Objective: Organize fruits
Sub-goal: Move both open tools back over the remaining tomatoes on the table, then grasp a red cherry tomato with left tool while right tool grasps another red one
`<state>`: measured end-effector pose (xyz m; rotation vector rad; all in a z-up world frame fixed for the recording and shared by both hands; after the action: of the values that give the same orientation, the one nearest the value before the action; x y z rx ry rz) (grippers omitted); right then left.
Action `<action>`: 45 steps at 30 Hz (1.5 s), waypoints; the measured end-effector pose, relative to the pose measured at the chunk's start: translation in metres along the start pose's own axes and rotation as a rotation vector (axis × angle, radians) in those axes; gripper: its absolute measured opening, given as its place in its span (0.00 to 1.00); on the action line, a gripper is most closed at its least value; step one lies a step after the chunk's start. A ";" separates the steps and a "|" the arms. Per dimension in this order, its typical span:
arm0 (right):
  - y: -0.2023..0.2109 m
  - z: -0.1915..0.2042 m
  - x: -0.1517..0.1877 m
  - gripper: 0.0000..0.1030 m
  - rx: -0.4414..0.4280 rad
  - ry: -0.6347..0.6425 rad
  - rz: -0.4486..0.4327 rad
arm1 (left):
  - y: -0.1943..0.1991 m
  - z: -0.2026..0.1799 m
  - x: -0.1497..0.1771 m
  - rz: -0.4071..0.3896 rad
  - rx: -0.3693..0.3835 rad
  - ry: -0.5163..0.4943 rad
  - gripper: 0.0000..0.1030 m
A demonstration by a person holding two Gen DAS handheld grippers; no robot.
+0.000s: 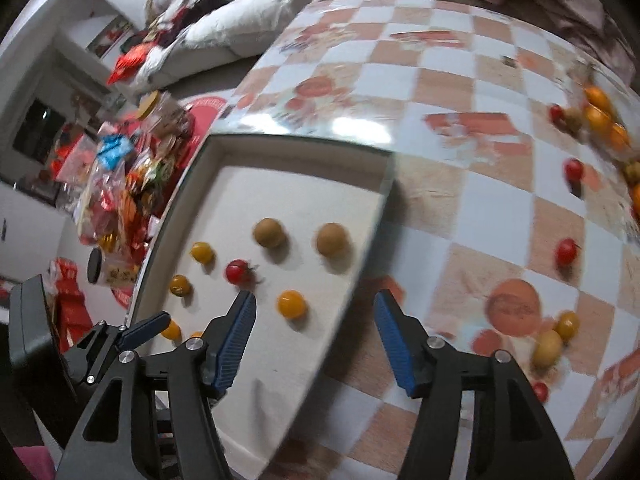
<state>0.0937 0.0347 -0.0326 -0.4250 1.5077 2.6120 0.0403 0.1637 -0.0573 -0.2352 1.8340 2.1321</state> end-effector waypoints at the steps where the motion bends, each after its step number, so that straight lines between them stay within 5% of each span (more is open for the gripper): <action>1: 0.006 -0.009 0.002 0.64 0.011 -0.017 -0.008 | 0.002 -0.003 -0.003 -0.007 0.003 -0.005 0.79; 14: 0.059 -0.124 0.063 0.64 0.280 -0.167 -0.071 | 0.025 -0.084 -0.054 -0.079 0.089 -0.115 0.79; 23: 0.057 -0.143 0.078 0.63 0.254 -0.195 -0.078 | 0.007 -0.154 -0.093 -0.052 0.179 -0.180 0.79; 33: 0.046 -0.138 0.074 0.46 0.239 -0.137 -0.098 | -0.016 -0.210 -0.136 -0.051 0.230 -0.234 0.79; 44: 0.048 -0.140 0.076 0.29 0.227 -0.137 -0.110 | -0.037 -0.248 -0.136 -0.020 0.168 -0.325 0.78; 45: 0.048 -0.140 0.075 0.25 0.218 -0.139 -0.108 | -0.037 -0.249 -0.135 -0.018 0.165 -0.326 0.71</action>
<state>0.0380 -0.1143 -0.0806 -0.2894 1.6490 2.3123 0.1593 -0.0938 -0.0884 0.1273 1.7898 1.8632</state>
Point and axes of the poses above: each gripper's, at about its wrist camera, not at the fingertips, and y roughly against the way its jaws point, z to its left, x to its underside, the point moved 6 cm from there along -y, roughly the way its jaws point, and after that the axes turned 9 degrees about -x, right-handed, at the moved point
